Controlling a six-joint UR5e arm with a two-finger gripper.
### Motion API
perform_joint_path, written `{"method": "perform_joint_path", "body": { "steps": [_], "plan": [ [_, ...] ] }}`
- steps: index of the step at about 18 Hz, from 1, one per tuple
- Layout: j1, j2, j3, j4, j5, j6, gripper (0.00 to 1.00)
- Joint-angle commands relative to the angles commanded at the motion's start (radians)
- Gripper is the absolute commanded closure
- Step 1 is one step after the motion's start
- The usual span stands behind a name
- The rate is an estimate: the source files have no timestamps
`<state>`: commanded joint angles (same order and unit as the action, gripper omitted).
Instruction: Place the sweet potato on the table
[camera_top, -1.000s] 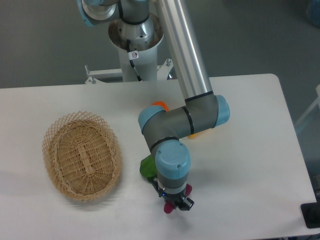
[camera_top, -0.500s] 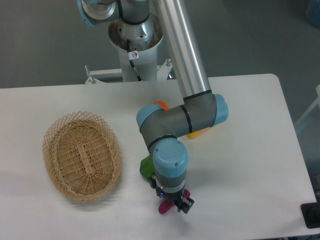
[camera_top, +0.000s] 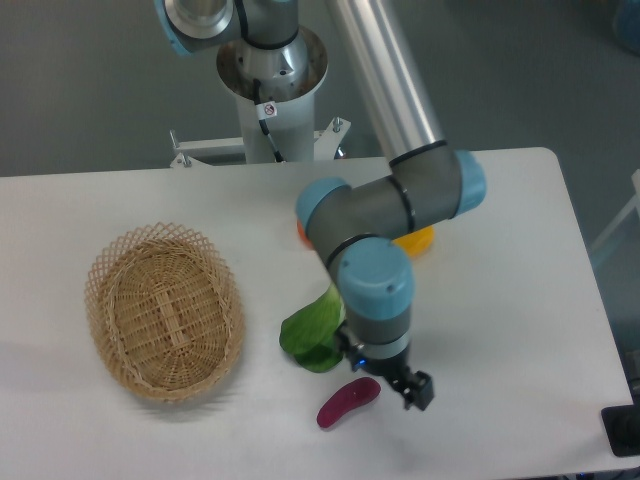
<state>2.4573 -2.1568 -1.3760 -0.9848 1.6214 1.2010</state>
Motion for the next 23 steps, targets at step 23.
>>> {"method": "perform_joint_path", "body": {
  "steps": [23],
  "plan": [
    [0.258,0.054,-0.023,-0.084,-0.075,0.424,0.0]
  ]
}}
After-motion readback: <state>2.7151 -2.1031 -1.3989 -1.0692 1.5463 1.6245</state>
